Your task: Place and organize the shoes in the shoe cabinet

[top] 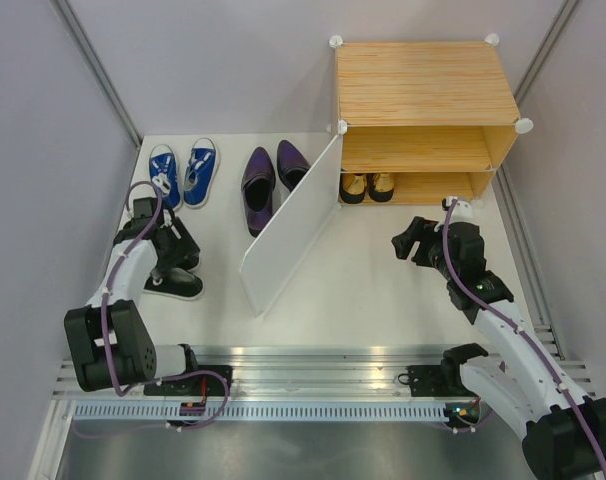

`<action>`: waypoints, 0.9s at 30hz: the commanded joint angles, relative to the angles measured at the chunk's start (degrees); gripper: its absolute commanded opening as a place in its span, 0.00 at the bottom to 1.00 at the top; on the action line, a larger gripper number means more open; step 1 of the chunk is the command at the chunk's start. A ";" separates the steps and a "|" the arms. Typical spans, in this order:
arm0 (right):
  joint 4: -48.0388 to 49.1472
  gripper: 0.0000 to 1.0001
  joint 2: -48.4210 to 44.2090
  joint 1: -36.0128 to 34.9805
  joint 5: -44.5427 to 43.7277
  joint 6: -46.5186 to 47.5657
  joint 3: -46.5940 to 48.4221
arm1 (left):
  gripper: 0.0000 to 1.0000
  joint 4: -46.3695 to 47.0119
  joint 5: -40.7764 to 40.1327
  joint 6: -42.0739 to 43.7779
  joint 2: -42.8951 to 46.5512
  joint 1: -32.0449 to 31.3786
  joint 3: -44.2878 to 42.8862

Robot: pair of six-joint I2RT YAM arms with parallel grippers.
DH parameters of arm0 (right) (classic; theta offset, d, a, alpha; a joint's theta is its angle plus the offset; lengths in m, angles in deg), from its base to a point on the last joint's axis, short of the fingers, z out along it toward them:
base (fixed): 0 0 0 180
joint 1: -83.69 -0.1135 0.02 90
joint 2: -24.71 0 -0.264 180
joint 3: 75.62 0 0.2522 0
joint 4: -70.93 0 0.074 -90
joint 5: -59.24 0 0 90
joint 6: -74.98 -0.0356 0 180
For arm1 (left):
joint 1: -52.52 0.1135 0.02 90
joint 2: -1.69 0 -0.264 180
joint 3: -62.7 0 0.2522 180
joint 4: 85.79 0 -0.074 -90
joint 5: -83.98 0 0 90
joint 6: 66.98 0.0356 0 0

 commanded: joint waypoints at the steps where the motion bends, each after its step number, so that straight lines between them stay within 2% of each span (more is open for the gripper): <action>1: 1.51 0.80 -0.31 -0.11 0.72 0.58 0.05 | 0.87 0.43 -2.81 3.15 1.52 -2.56 -0.77; 8: 1.43 0.80 -0.48 -0.02 0.72 0.58 -0.04 | 0.88 -0.36 -7.11 0.87 2.31 -2.75 -1.39; 18: 1.43 0.80 -0.05 -0.11 0.90 0.58 0.05 | 0.88 -3.17 -11.34 -6.68 2.31 -2.04 -4.73; 24: 1.51 0.80 0.04 -0.11 1.16 0.67 -0.04 | 0.86 -3.61 -13.28 -8.54 3.63 -1.96 -4.91; 27: 1.51 0.80 0.22 -0.11 1.25 0.67 0.05 | 0.82 -5.19 -13.98 -7.22 3.19 -2.05 -7.96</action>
